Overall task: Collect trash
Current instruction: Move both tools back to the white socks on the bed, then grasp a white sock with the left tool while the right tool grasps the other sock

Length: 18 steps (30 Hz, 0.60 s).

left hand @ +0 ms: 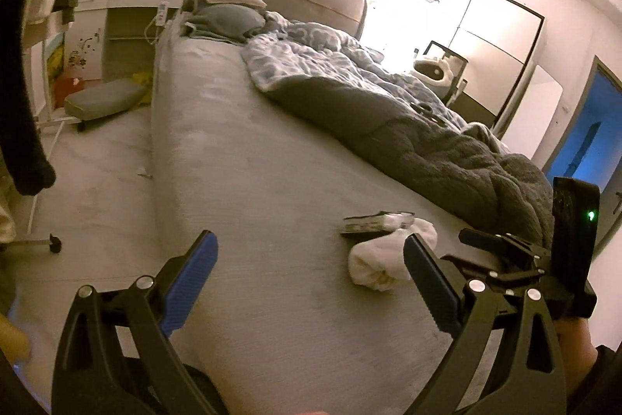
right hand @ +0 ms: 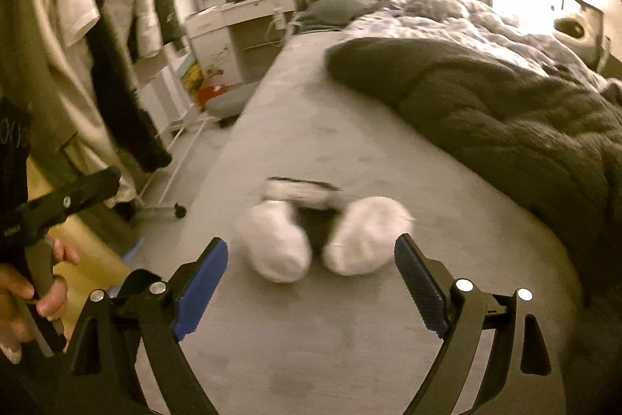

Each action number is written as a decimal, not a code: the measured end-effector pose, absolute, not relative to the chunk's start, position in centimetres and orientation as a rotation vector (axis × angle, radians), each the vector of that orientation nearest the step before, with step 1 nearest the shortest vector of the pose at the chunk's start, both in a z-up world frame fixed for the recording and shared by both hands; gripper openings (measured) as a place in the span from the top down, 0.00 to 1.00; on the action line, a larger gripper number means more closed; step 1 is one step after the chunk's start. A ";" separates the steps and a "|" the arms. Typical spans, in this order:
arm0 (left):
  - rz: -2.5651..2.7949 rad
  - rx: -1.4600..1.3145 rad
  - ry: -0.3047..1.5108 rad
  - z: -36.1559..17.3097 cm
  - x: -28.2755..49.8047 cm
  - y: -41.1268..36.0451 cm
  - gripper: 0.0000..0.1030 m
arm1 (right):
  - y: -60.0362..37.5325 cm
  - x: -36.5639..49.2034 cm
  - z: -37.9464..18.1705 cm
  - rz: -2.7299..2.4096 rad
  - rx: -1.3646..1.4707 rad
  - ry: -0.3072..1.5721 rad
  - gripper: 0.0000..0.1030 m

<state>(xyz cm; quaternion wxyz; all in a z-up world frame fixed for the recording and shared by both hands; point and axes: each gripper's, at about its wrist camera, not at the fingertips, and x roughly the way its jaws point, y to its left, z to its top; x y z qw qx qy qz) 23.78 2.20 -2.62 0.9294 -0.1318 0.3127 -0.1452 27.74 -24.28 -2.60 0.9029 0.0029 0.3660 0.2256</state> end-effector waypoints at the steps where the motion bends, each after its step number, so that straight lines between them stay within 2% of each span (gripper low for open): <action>1: -0.302 -0.263 0.646 -2.7 24.0 1.6 0.05 | -24.8 27.9 -2.6 0.457 0.020 0.757 0.14; 18: -0.407 -0.170 0.779 -6.4 27.8 -6.7 0.05 | -30.9 29.9 -4.5 0.391 0.236 0.811 0.14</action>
